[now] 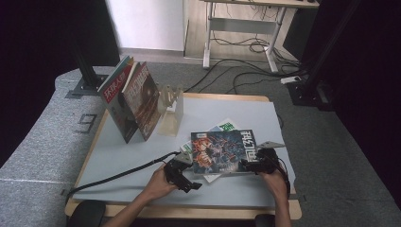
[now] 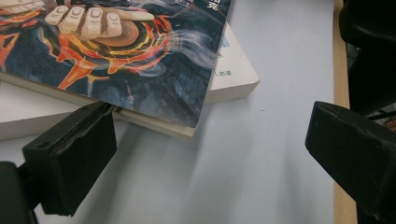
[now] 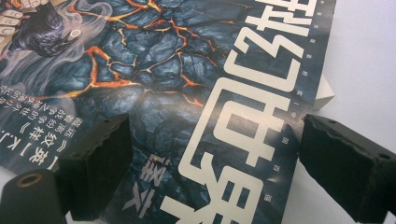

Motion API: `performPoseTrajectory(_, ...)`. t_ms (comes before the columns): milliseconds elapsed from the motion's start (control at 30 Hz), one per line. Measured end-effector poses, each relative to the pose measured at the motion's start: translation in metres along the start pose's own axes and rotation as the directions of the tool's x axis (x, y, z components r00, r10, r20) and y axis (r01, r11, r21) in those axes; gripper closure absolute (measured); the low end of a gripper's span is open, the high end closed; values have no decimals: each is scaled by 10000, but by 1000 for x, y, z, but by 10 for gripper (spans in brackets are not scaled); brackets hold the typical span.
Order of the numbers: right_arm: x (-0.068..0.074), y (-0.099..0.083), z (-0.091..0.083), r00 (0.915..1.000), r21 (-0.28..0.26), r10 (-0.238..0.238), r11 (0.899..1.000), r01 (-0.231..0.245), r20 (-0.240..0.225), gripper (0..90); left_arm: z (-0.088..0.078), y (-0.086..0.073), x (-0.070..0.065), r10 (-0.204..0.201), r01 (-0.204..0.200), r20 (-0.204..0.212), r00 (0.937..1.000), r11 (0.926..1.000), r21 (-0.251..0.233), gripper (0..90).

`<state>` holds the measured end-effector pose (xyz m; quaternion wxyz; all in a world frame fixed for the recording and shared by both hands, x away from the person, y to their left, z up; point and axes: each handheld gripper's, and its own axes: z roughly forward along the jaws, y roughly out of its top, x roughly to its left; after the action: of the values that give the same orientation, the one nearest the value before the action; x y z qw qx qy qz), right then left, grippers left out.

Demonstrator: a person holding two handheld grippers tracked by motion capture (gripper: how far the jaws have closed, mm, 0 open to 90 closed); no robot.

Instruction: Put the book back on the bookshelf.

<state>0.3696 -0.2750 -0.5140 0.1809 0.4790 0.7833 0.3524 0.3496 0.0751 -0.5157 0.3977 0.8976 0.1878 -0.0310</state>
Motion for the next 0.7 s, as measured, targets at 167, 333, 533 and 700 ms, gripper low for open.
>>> performPoseTrajectory(167, 4, 0, 1, 10000, -27, -34, 10000, 34, 40, 88, -2, -1, -3, 143, -140, -141, 9998, 9996, 239, 10)
performPoseTrajectory(333, 12, 2, 1, 9996, 49, -278, 9996, 278, 89, 79, -5, -1, -7, 368, -354, -329, 9988, 9985, 423, 0)
performPoseTrajectory(533, 24, 6, -3, 9981, -342, -609, 9976, 608, -26, 86, -6, -4, -16, 638, -606, -480, 9968, 9961, 642, 0)
performPoseTrajectory(700, 27, 9, -5, 9979, -481, -655, 9967, 653, -14, 101, -7, -5, -20, 681, -658, -346, 9971, 9958, 633, 0)
